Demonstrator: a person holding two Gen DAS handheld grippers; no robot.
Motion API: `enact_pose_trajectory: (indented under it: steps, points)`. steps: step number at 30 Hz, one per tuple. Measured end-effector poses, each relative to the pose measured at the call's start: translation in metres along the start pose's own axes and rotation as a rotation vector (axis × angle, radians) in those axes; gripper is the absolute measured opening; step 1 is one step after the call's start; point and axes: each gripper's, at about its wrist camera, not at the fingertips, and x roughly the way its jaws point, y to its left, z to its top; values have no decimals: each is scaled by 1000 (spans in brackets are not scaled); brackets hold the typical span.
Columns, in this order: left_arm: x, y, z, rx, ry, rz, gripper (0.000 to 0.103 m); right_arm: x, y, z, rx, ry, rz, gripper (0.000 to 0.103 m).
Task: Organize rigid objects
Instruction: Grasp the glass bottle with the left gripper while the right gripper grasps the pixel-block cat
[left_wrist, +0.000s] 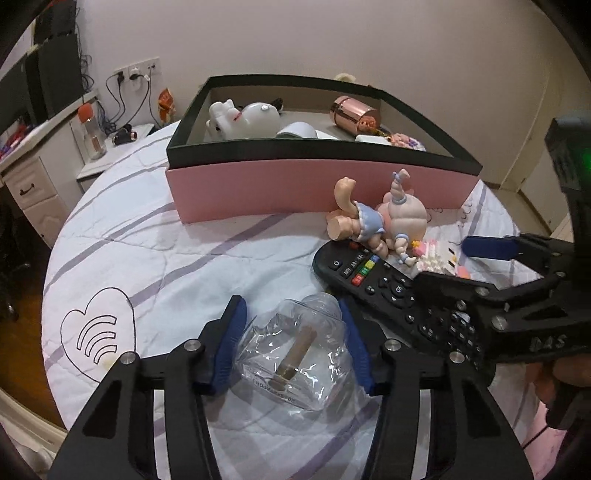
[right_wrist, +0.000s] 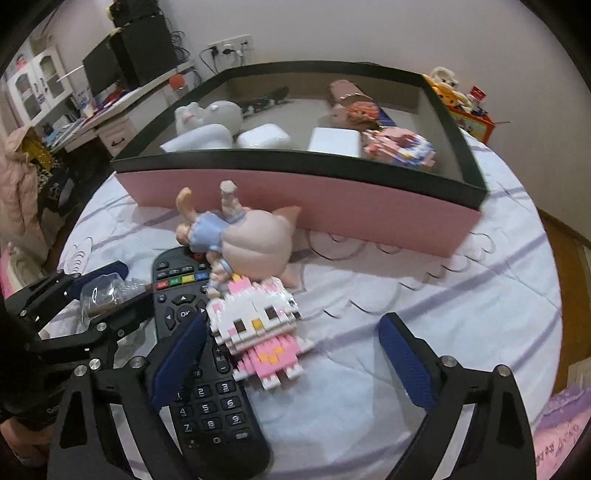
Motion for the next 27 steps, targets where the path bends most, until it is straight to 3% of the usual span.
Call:
enact_pose_trajectory:
  steps: [6,21,27]
  points:
    - [-6,0,-6,-1,-12,-7,53,-6,9,0,-37,-1,55,56]
    - [-16,8,-18,1,-20,28,53,-6,-3,-4,37,-3,69,50]
    - [-17,8,-18,-18,-22,16,53,3,8,-3,-42,-5,-17,46]
